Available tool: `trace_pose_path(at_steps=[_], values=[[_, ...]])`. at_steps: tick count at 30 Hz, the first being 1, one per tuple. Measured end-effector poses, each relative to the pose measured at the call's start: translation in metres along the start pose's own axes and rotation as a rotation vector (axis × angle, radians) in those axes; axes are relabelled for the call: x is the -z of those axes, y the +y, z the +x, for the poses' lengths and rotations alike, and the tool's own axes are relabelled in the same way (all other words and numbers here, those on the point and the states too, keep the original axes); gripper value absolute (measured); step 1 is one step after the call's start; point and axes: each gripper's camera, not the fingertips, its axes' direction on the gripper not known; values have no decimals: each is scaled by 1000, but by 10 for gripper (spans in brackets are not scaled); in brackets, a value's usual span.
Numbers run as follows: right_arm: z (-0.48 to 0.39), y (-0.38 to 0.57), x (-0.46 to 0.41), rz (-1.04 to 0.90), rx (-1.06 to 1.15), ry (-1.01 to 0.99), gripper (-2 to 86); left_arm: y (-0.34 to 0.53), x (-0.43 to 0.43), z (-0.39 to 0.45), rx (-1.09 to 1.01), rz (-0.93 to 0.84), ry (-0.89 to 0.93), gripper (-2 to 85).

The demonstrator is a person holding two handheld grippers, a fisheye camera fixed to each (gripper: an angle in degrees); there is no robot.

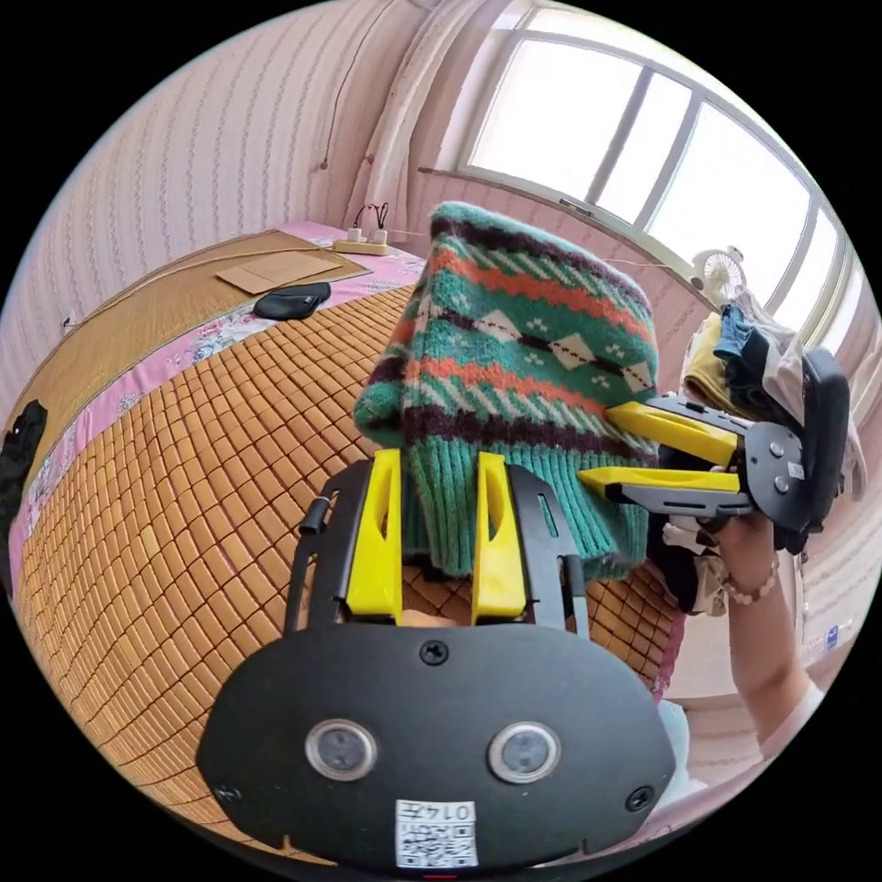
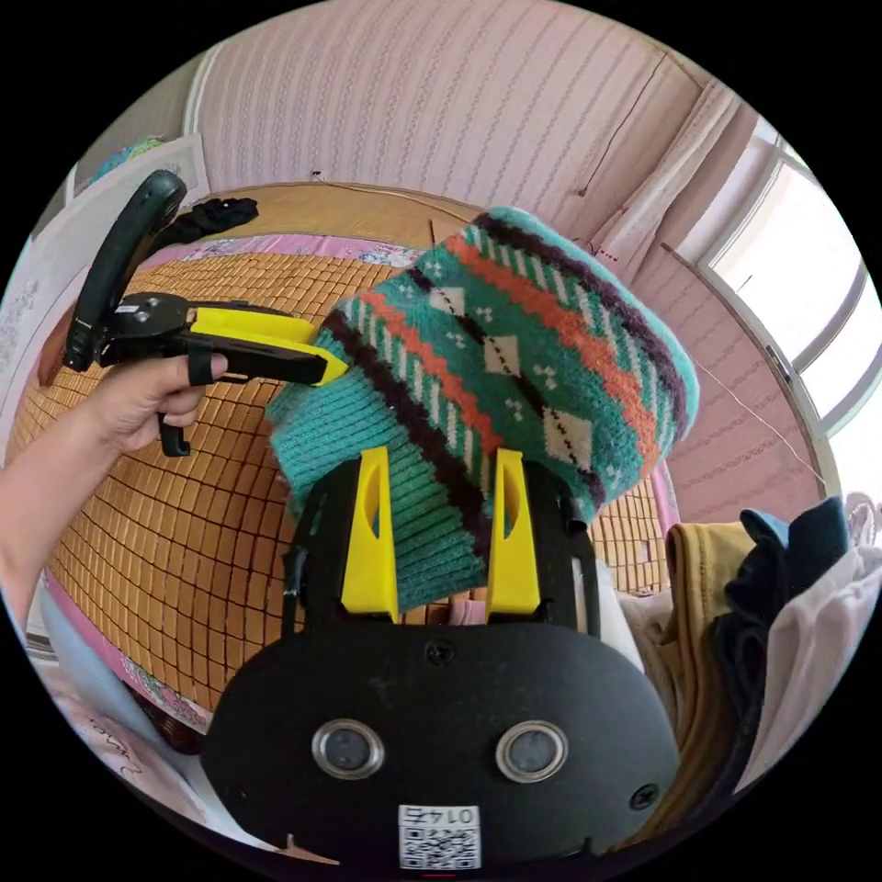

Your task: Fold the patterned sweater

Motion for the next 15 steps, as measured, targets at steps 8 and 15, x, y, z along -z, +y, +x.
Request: trace_pose_path(at_steps=[8,15], values=[[-57,57,15,145,130,52,169,79,105,-22,7,164,-85,118],[-185,85,-9,71,439,-173,147,299,241,-84,92,45,-375,113]])
